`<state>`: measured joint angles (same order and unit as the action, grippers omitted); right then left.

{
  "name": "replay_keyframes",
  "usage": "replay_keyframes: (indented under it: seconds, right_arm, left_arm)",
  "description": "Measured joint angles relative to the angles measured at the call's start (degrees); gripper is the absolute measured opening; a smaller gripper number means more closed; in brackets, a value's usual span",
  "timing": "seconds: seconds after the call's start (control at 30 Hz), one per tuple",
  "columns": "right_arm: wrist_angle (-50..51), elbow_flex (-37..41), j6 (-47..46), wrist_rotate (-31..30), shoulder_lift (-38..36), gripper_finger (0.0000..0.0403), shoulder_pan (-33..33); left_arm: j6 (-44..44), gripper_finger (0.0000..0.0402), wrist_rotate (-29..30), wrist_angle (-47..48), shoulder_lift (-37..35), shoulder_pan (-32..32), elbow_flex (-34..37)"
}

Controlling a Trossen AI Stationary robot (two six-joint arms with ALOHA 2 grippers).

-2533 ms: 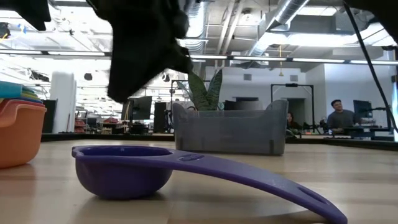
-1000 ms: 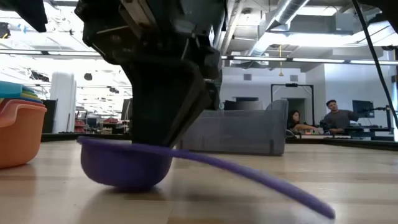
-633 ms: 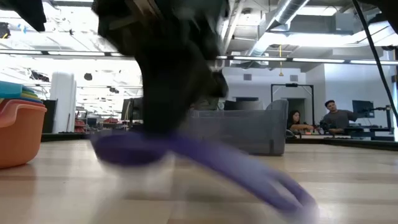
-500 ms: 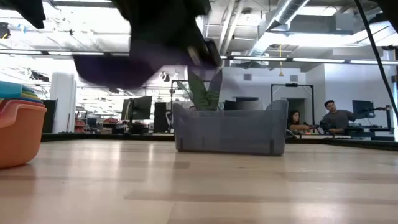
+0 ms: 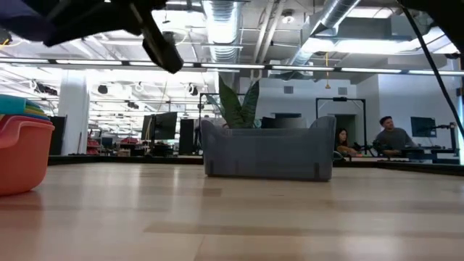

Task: Nest measuring cups in basket
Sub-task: Stack the dark blue measuring cup on top of the light blue measuring cup

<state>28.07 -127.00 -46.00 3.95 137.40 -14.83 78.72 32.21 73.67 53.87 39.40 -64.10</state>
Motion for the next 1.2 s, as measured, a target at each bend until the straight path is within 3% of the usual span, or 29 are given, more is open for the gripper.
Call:
replay_keyframes:
  seconds: [0.37, 0.57, 0.67, 0.83, 1.2]
  right_arm:
    - [-0.1, -0.1, 8.2, -0.8, -0.2, 0.0018, 1.9]
    - [-1.2, -0.1, 8.5, -0.8, 0.3, 0.0025, 2.3]
    - [-2.9, 0.0, 2.6, 0.7, 2.0, 0.0021, 2.3]
    - [-3.1, -0.3, 0.2, 1.1, 2.9, 0.0019, 2.0]
    - [-1.5, -0.1, 7.8, 3.8, 3.6, 0.0027, 1.9]
  left_arm:
    - [0.6, 0.0109, 0.1, 0.2, 0.0, 0.0, 0.0]
    - [0.6, 0.0109, 1.1, 0.4, 0.0, 0.0, 0.0]
    - [1.1, 0.0109, 1.3, 0.4, 0.0, 0.0, 0.0]
    - [1.9, 0.0109, 1.5, 0.4, 0.0, 0.0, 0.0]
    - [2.1, 0.0109, 1.7, 0.6, 0.0, 0.0, 0.0]
